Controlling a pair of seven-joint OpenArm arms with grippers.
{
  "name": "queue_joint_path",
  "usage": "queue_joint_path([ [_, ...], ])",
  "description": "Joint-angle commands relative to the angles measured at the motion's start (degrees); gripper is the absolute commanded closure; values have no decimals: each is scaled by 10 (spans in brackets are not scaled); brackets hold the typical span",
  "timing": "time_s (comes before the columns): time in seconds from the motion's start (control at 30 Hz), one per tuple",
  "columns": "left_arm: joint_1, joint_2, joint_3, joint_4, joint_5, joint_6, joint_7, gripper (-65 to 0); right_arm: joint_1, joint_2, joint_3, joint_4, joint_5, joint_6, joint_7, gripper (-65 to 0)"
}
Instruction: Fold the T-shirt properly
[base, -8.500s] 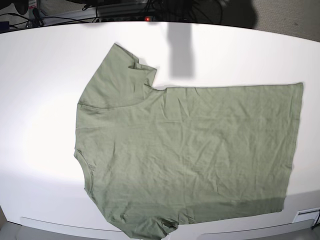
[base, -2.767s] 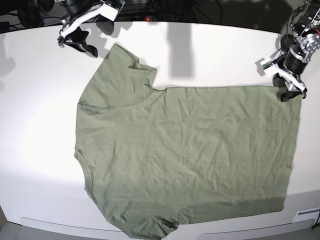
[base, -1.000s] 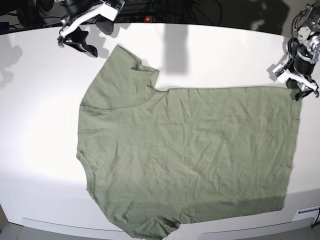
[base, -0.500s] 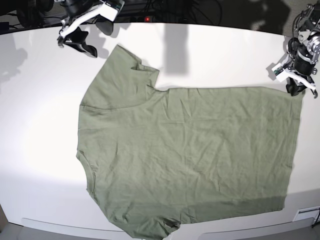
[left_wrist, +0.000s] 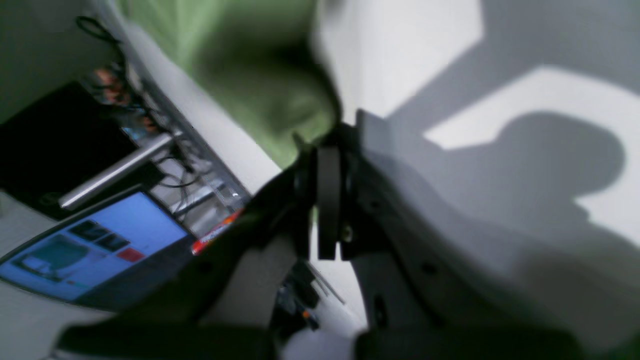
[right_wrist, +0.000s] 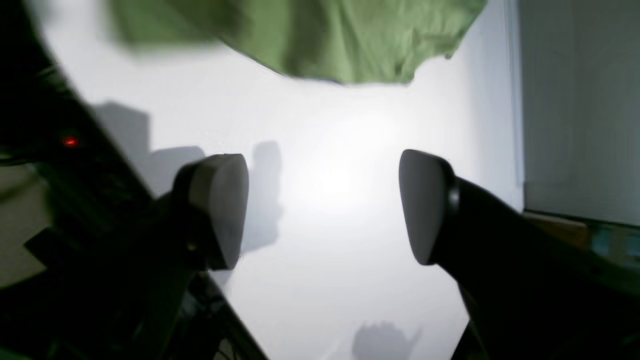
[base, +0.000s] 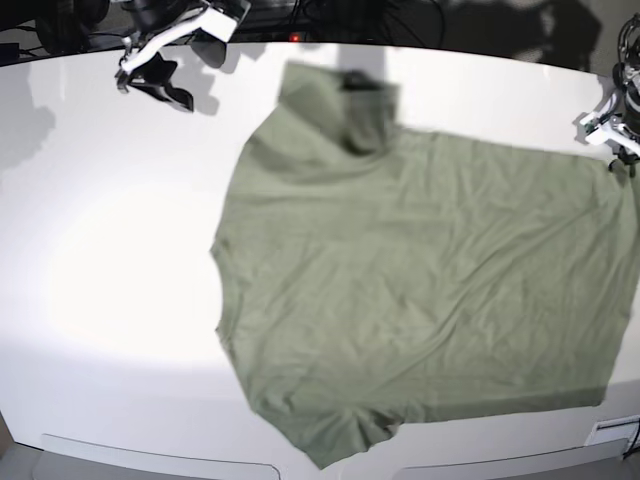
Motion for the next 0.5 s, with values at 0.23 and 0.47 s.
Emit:
queue_joint_path([
  [0.23, 1, -13, 3, 52, -37, -17, -17, 0, -4, 7, 3, 10, 24, -11, -4, -466],
  [0.47, 1, -14, 3, 74, -36, -17, 7, 0, -4, -1, 3, 20, 95, -5, 29, -466],
])
